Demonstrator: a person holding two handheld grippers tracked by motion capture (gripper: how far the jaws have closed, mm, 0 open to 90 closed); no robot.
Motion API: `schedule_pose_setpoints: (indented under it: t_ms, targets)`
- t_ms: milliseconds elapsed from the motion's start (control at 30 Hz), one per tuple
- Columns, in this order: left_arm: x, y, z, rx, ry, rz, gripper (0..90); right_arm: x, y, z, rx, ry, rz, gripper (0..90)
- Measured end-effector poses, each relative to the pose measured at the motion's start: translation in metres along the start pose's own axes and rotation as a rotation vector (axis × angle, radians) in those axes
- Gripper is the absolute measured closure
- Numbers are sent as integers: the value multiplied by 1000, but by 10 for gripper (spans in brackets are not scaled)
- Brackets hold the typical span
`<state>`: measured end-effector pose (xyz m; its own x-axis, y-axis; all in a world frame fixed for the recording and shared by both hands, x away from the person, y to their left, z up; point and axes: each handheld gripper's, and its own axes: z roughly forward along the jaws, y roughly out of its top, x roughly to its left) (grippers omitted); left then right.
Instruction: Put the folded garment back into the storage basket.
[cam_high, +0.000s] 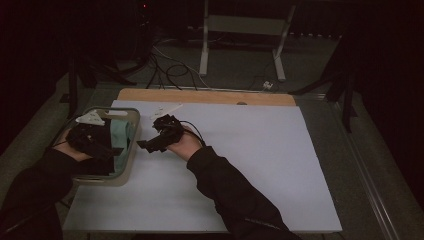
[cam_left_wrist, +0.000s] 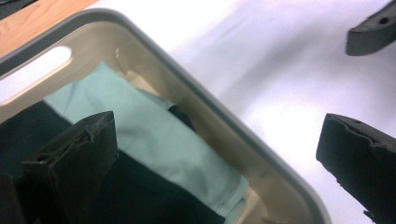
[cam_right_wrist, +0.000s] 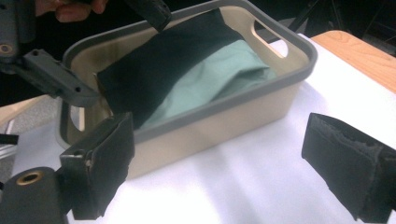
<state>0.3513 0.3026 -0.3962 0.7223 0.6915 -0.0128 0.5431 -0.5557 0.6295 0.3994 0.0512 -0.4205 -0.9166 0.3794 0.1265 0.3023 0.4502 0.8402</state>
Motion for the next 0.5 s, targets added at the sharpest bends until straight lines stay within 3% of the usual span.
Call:
schedule_pose_setpoints:
  t_ms: [167, 267, 500]
  targets:
    - [-10, 8, 4, -7, -11, 23, 0, -5, -3, -7, 2, -9, -8, 94]
    - [-17, 14, 5, -16, -21, 42, 0, -7, -6, -12, 22, -22, -47, 94]
    - [-36, 26, 14, -37, -61, 92, 0, -15, -13, -25, 26, -29, -47, 95]
